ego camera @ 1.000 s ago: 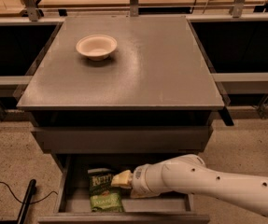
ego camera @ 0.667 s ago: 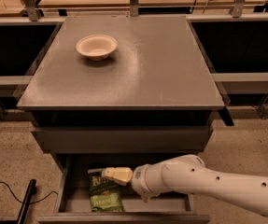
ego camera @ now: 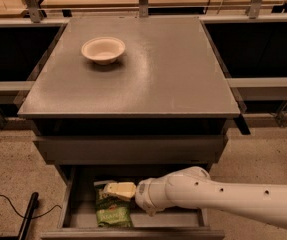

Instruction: Pick green jalapeno chip bag from middle drawer and place on counter

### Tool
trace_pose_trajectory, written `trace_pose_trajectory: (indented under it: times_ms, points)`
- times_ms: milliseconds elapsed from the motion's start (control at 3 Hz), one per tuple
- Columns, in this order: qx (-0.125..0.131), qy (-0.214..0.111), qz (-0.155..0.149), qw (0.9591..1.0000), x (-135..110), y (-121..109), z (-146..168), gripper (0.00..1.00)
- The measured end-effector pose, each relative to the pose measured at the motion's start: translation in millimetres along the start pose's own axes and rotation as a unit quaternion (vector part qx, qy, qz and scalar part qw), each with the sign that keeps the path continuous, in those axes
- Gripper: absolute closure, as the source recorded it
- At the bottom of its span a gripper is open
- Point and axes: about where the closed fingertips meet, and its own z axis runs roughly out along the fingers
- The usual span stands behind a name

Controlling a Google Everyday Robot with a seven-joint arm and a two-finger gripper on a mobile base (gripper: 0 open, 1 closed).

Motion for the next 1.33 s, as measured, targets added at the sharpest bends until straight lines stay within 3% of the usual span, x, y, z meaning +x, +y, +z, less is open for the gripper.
trace_pose_trajectory:
  times_ms: [667, 1333]
  points:
    - [-0.003, -0.013, -0.030, 0.9995, 1, -1, 19, 0.00]
    - [-0.020, -0.033, -0.034, 0.9987, 5, 10, 41, 0.00]
